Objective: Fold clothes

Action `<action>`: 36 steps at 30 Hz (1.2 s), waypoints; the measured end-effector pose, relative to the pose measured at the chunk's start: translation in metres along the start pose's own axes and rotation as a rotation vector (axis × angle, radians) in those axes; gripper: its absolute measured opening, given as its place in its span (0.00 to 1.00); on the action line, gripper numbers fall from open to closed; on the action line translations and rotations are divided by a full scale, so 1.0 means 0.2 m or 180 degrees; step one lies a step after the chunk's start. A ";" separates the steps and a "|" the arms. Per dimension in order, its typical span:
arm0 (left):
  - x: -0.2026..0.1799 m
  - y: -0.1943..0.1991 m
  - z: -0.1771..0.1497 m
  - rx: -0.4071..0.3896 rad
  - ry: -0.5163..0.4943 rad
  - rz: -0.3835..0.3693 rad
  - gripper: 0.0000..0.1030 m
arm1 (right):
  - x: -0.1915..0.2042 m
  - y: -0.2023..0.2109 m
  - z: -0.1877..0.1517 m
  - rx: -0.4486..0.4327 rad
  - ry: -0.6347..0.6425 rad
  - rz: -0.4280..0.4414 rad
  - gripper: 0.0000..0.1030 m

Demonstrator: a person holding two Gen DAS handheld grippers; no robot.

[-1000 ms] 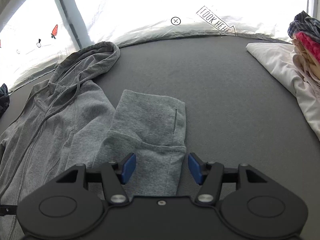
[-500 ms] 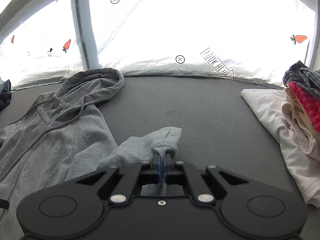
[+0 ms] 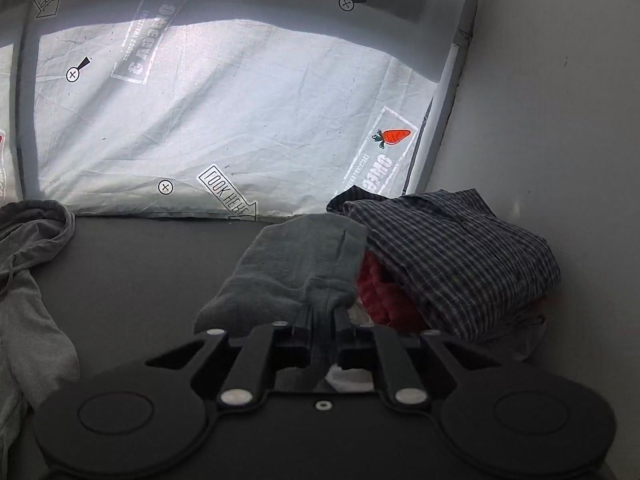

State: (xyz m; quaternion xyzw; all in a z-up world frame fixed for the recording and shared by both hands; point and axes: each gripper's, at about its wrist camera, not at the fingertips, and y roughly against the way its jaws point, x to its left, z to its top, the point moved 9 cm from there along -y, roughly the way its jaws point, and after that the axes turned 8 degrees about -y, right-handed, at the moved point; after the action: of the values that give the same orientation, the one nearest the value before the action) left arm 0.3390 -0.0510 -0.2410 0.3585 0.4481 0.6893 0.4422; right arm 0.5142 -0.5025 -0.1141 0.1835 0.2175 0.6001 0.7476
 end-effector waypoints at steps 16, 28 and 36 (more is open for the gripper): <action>-0.01 -0.01 -0.01 -0.0057 0.0007 0.0010 1.00 | 0.22 -0.27 -0.34 0.0610 0.0642 0.0059 0.60; -0.01 -0.01 -0.01 -0.0069 0.0005 0.0014 1.00 | 0.12 -0.51 -0.37 0.0825 0.0399 0.0051 0.63; -0.01 -0.01 -0.01 -0.0077 0.0006 0.0014 1.00 | 0.11 -0.59 -0.36 0.0932 0.0280 0.0092 0.14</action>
State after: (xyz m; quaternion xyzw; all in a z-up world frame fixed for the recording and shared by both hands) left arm 0.3388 -0.0531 -0.2428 0.3534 0.4393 0.6961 0.4445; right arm 0.5757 -0.5042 -0.2402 0.2672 0.3325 0.5801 0.6939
